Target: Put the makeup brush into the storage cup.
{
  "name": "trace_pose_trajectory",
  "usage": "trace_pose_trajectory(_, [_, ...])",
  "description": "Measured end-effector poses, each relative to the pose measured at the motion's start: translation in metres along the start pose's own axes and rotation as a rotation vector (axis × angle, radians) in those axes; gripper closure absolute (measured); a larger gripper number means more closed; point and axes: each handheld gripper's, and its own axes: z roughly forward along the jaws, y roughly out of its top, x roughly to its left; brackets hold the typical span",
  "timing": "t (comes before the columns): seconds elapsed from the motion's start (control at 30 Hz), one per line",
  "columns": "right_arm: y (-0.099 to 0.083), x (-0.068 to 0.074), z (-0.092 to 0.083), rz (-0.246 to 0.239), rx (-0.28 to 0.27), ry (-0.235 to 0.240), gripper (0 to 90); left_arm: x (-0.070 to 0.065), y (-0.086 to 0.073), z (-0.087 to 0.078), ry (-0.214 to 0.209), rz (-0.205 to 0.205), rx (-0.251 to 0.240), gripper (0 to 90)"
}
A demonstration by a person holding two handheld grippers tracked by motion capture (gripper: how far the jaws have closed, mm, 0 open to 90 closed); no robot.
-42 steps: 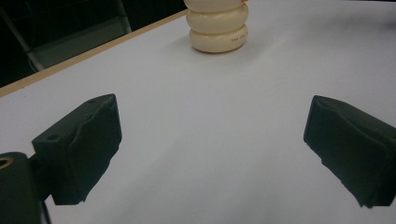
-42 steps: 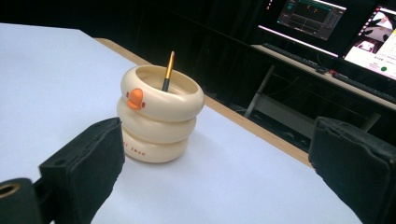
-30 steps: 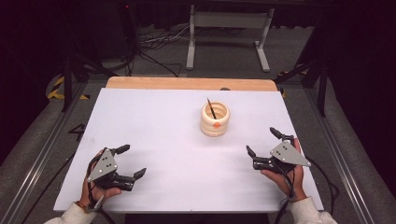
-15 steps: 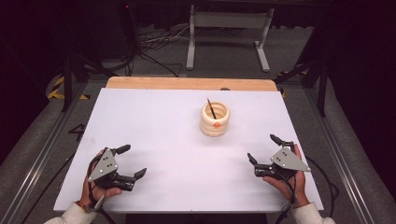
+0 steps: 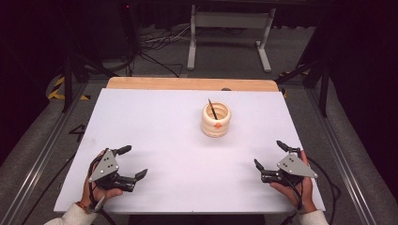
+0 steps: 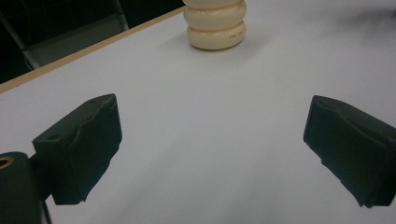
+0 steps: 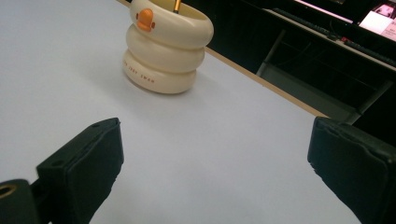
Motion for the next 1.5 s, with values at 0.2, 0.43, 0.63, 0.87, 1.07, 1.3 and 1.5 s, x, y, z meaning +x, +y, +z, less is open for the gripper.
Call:
trace_pose_trajectory(0.2, [-0.008, -0.001, -0.006, -0.002, 0.024, -0.012, 4.3, 0.000, 0.000, 0.000, -0.003, 0.000, 0.003, 5.3])
trace_pose_trajectory(0.43, [-0.013, 0.000, -0.008, 0.005, 0.030, -0.011, 4.3, 0.002, 0.001, 0.001, 0.002, 0.000, -0.001, 5.3])
trace_pose_trajectory(0.63, [-0.013, -0.002, -0.013, 0.016, 0.013, -0.014, 4.4, 0.001, 0.001, 0.002, 0.010, -0.002, 0.003, 5.3])
trace_pose_trajectory(0.87, [-0.012, -0.003, -0.015, 0.030, 0.007, -0.011, 4.7, 0.001, 0.001, 0.002, 0.008, 0.002, 0.007, 5.3])
trace_pose_trajectory(1.07, [-0.008, 0.002, -0.015, 0.009, 0.014, -0.008, 4.8, 0.000, 0.000, -0.001, 0.006, 0.004, 0.000, 5.3])
trace_pose_trajectory(1.3, [-0.006, 0.004, -0.014, 0.010, 0.020, 0.001, 5.0, 0.001, 0.000, -0.001, 0.011, 0.003, 0.001, 5.3])
trace_pose_trajectory(1.5, [-0.007, 0.003, -0.014, 0.020, 0.015, 0.007, 5.1, 0.002, 0.000, -0.001, 0.016, -0.003, 0.004, 5.4])
